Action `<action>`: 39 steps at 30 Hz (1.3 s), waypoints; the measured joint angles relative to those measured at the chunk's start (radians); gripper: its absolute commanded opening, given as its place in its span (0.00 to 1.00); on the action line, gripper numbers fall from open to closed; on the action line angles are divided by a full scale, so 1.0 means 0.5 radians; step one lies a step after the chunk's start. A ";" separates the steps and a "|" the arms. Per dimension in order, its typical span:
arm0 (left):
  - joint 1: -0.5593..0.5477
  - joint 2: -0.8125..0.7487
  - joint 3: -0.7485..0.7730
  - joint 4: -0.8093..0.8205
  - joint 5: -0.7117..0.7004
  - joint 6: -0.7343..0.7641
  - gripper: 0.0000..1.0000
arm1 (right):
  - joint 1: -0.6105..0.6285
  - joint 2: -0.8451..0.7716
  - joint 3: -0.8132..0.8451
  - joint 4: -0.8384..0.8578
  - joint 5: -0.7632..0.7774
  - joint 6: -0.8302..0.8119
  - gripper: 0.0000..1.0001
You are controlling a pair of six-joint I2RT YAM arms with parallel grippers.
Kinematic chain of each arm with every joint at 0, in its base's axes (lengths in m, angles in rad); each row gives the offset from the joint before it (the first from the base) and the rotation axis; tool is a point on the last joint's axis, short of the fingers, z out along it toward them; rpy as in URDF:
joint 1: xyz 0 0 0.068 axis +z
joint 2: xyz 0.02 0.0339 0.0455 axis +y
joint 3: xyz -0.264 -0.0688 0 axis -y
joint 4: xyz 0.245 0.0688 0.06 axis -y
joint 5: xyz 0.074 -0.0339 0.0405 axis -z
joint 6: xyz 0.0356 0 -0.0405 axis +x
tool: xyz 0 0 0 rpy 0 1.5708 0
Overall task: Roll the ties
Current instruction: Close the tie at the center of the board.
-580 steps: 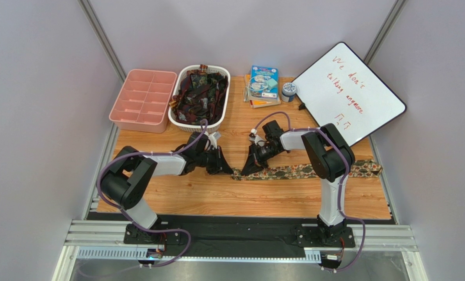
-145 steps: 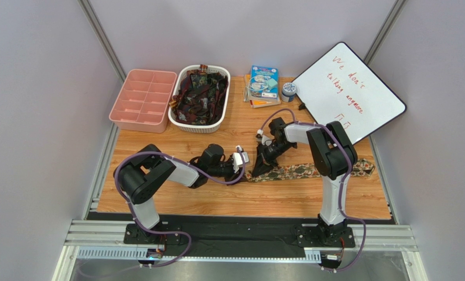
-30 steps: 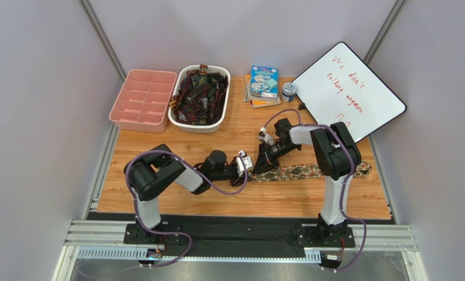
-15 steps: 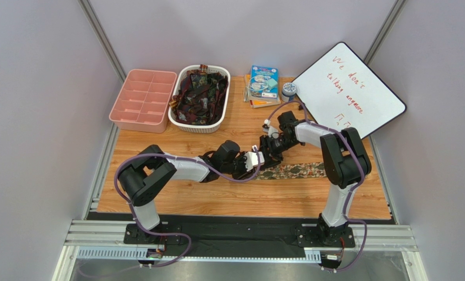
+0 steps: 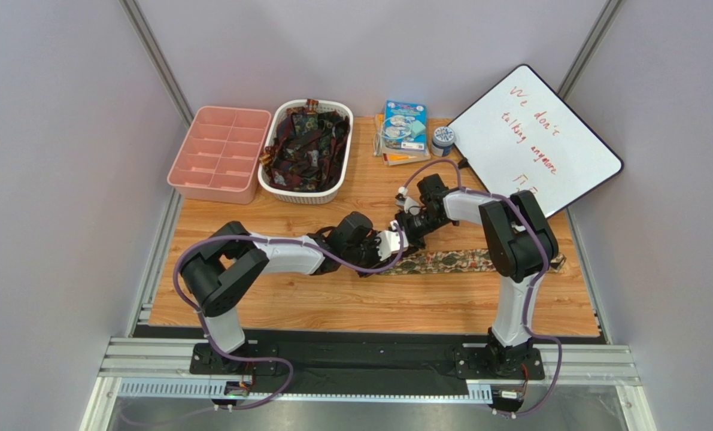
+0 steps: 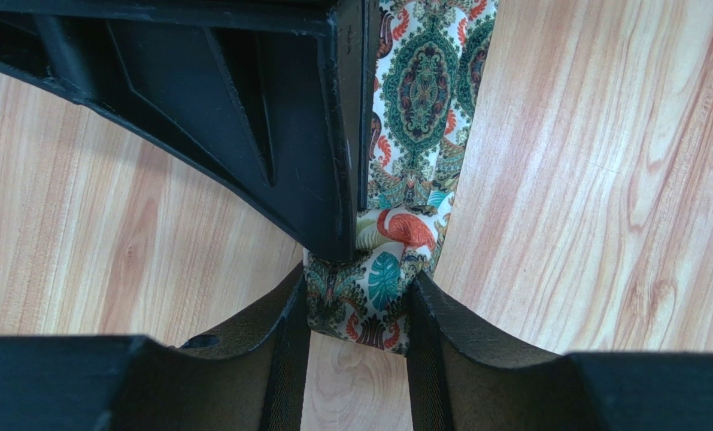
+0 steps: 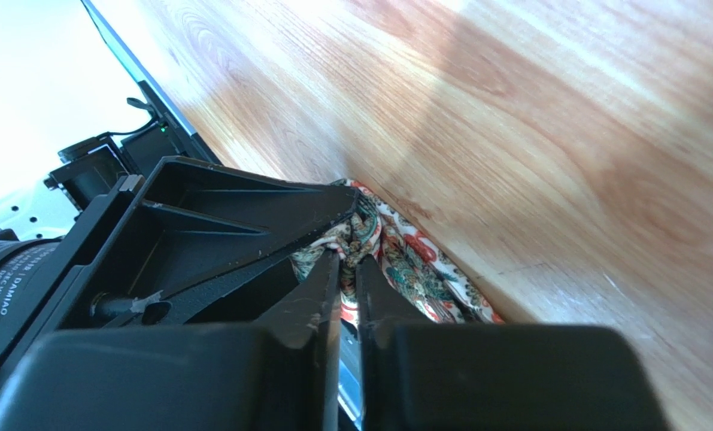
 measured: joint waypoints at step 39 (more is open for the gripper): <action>0.127 -0.056 -0.481 0.835 0.333 -0.060 0.30 | -0.085 -0.027 0.052 -0.108 -0.037 -0.141 0.45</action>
